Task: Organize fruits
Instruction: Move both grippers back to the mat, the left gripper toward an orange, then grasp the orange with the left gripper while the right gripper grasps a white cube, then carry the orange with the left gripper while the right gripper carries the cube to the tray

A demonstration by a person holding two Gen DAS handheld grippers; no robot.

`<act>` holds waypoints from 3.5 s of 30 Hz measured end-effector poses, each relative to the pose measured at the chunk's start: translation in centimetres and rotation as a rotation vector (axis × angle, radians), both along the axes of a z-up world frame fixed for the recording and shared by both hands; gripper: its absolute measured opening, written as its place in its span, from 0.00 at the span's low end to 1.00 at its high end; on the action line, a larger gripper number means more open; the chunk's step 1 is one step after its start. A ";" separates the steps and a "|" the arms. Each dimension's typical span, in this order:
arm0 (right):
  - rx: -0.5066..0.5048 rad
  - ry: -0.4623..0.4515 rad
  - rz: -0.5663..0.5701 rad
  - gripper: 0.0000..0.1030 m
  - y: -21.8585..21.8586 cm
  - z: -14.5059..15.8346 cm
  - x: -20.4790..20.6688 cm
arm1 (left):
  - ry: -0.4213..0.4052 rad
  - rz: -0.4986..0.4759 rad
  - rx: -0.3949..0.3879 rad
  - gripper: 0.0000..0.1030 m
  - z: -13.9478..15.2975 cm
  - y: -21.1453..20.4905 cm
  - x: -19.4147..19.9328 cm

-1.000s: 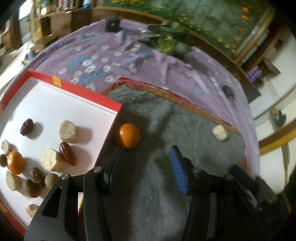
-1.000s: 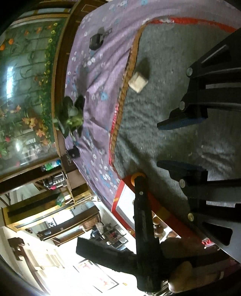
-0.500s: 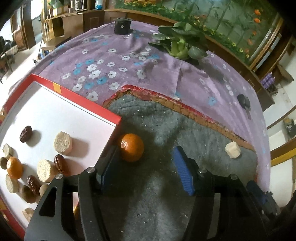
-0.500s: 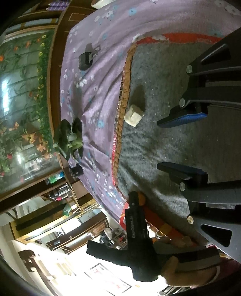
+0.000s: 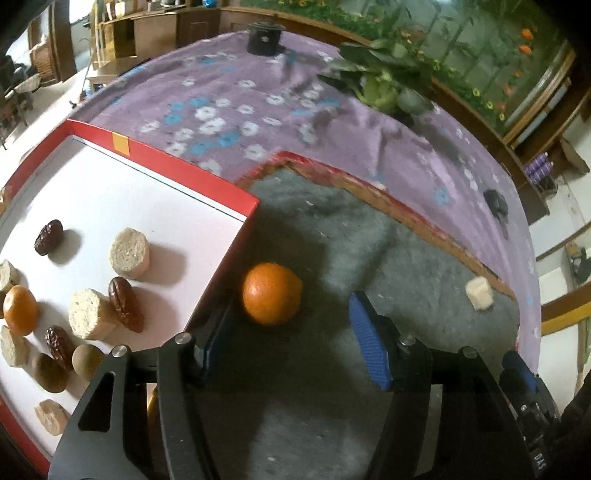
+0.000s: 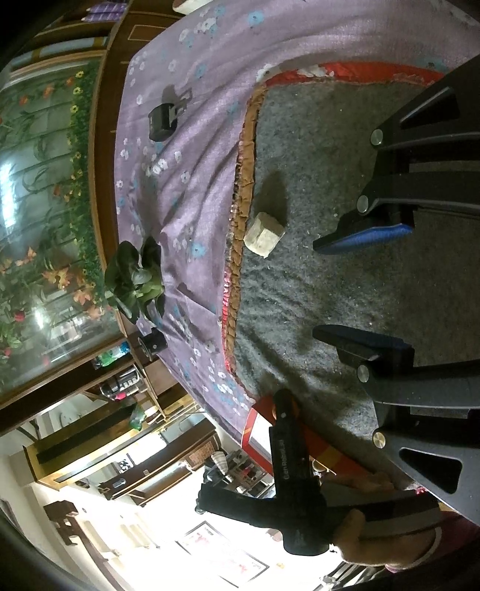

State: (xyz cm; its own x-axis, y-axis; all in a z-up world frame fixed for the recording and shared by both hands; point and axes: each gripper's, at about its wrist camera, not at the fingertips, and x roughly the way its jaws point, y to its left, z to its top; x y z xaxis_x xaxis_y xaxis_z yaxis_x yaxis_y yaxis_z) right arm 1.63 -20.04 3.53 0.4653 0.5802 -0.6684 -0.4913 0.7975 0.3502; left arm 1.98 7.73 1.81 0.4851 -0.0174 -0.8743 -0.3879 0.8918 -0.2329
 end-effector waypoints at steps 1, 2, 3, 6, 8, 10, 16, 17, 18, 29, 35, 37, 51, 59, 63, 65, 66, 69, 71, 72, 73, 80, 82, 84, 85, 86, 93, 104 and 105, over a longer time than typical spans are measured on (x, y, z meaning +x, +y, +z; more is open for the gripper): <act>0.003 0.002 0.001 0.37 0.0 0.0 0.0 | 0.005 0.014 -0.012 0.61 0.0 0.5 0.0; 0.007 0.002 0.003 0.38 0.0 0.0 0.0 | 0.003 0.018 -0.035 0.61 0.1 0.8 -0.1; 0.008 0.001 0.004 0.38 0.0 0.0 0.0 | 0.005 0.019 -0.049 0.61 0.1 1.0 0.0; 0.008 0.002 0.007 0.38 0.2 -0.1 0.1 | 0.006 0.017 -0.048 0.61 0.2 1.0 0.1; 0.005 0.002 0.008 0.38 0.3 -0.1 0.2 | 0.011 0.005 -0.040 0.61 0.1 0.7 0.4; 0.002 0.003 0.005 0.38 0.2 -0.2 0.2 | 0.017 -0.006 -0.042 0.61 0.0 0.2 0.8; -0.020 -0.002 0.000 0.38 0.3 0.0 0.4 | 0.013 -0.053 0.043 0.32 0.0 -1.4 1.6; -0.030 -0.006 -0.001 0.38 0.5 0.1 0.6 | 0.008 -0.061 0.059 0.32 0.0 -1.5 1.6; -0.043 -0.010 -0.001 0.38 0.7 0.1 0.8 | 0.004 -0.068 0.056 0.32 0.0 -1.5 1.6; -0.112 0.069 -0.092 0.38 2.0 -1.5 5.6 | -0.086 -0.127 0.095 0.32 2.1 -2.3 0.5; -0.138 0.132 -0.229 0.38 3.5 -1.9 7.4 | -0.098 -0.164 0.057 0.32 2.3 -2.8 0.7; -0.166 0.125 -0.279 0.38 3.9 -2.0 8.0 | -0.090 -0.171 0.041 0.32 2.1 -2.7 0.6; -0.182 0.045 -0.248 0.34 3.2 -2.2 7.5 | -0.096 -0.190 0.061 0.32 2.0 -2.6 -0.4; -0.133 0.013 -0.158 0.34 4.7 0.0 2.1 | -0.124 -0.194 0.131 0.32 2.7 -3.0 -3.1; -0.130 -0.013 -0.113 0.34 6.2 0.8 -0.2 | -0.142 -0.178 0.165 0.32 3.4 -2.4 -4.9; -0.122 -0.018 -0.094 0.34 6.9 1.1 -1.2 | -0.149 -0.171 0.174 0.32 3.7 -2.0 -5.6; -0.121 -0.020 -0.082 0.34 7.4 1.2 -1.8 | -0.152 -0.166 0.181 0.32 3.8 -1.8 -6.0; -0.120 -0.022 -0.058 0.33 8.7 1.4 -2.8 | -0.165 -0.148 0.200 0.32 4.2 -1.1 -7.2; -0.123 -0.028 -0.039 0.33 9.7 1.7 -3.4 | -0.170 -0.135 0.204 0.32 4.4 -0.4 -8.0; -0.125 -0.034 -0.026 0.33 10.3 1.8 -3.8 | -0.171 -0.130 0.205 0.32 4.5 -0.2 -8.3; -0.126 -0.037 -0.017 0.33 10.7 1.9 -4.1 | -0.174 -0.120 0.209 0.32 4.6 0.3 -8.8; -0.129 -0.055 0.067 0.33 15.5 2.5 -5.4 | -0.180 -0.059 0.216 0.32 4.9 3.8 -11.1; -0.130 -0.055 0.097 0.33 17.0 2.5 -5.4 | -0.179 -0.027 0.225 0.32 5.0 5.4 -11.9; -0.134 -0.066 0.134 0.33 18.8 2.6 -5.6 | -0.173 0.000 0.236 0.32 4.9 6.8 -12.5; -0.135 -0.069 0.149 0.33 19.6 2.6 -5.6 | -0.168 0.020 0.240 0.32 4.8 7.9 -13.1; -0.135 -0.071 0.166 0.33 20.4 2.5 -5.6 | -0.164 0.030 0.242 0.32 4.7 8.5 -13.4; -0.164 -0.079 0.274 0.33 26.4 1.8 -4.7 | -0.137 0.090 0.250 0.32 3.4 11.5 -15.1; -0.191 -0.102 0.379 0.33 33.7 -0.4 -3.3 | -0.141 0.104 0.267 0.32 2.5 12.1 -15.6; -0.193 -0.099 0.393 0.33 34.3 -0.7 -3.2 | -0.144 0.102 0.271 0.32 2.5 12.0 -15.7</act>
State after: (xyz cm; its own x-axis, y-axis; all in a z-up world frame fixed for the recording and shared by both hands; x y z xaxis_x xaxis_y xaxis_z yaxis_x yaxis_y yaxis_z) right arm -1.61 14.26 2.80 0.3014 0.5950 -0.7451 -0.7938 0.5895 0.1496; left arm -13.67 19.77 4.28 0.5912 0.2615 -0.7630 -0.4585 0.8872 -0.0512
